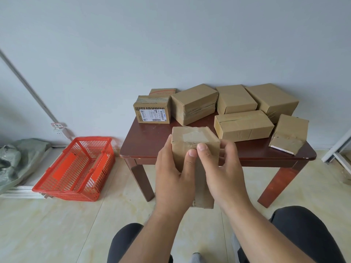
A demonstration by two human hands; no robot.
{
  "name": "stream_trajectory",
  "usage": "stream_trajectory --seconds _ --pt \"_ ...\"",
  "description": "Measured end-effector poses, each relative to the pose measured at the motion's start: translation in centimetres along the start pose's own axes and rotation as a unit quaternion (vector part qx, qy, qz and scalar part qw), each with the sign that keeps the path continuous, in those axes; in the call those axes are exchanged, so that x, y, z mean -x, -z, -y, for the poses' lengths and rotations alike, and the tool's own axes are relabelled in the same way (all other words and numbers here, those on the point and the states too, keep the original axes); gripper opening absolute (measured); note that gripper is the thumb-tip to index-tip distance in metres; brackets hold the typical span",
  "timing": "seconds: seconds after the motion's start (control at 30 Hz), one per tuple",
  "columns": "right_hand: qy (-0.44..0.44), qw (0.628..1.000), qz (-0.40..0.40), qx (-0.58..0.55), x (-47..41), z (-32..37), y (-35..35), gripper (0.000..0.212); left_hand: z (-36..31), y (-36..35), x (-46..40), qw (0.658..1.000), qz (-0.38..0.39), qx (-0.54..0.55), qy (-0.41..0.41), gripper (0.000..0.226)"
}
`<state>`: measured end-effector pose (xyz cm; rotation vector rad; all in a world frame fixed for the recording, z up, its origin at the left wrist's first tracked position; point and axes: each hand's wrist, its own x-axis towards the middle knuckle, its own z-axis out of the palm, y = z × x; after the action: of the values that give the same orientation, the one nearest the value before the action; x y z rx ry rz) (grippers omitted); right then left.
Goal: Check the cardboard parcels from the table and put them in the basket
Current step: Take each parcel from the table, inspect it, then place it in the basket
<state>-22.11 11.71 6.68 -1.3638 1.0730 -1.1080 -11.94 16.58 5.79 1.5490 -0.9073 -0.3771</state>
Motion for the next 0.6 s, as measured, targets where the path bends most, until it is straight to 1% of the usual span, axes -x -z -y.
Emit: stream_trajectory --seconds 0.07,0.13,0.23,0.33,0.47,0.53,0.6 --pt "-0.023 1.0 0.003 -0.013 -0.1 -0.1 -0.1 0.032 0.1 0.0 0.1 1.0 0.0 -0.012 -0.001 0.061" --pt "-0.034 0.999 0.005 -0.013 -0.1 -0.2 -0.1 0.03 0.0 0.1 0.3 1.0 0.005 0.013 0.021 0.058" --pt "-0.028 0.999 0.015 0.004 0.1 -0.1 0.0 0.028 -0.2 0.4 0.1 0.995 0.012 0.06 0.077 0.041" --pt "-0.024 0.999 0.025 0.008 0.3 0.0 0.0 0.029 -0.5 0.6 -0.2 0.991 0.02 0.077 0.11 0.03" --pt "-0.061 0.997 0.051 -0.018 0.3 0.1 -0.1 0.031 -0.7 0.5 -0.2 0.99 0.016 0.08 0.116 0.036" --pt "-0.062 0.997 0.049 -0.018 -0.1 0.4 -0.1 0.03 -0.8 0.3 0.3 0.992 0.011 0.072 0.101 0.044" --pt "-0.059 0.997 0.038 -0.015 -0.8 0.7 0.0 0.03 -0.8 0.0 0.9 0.995 0.008 0.055 0.082 0.046"
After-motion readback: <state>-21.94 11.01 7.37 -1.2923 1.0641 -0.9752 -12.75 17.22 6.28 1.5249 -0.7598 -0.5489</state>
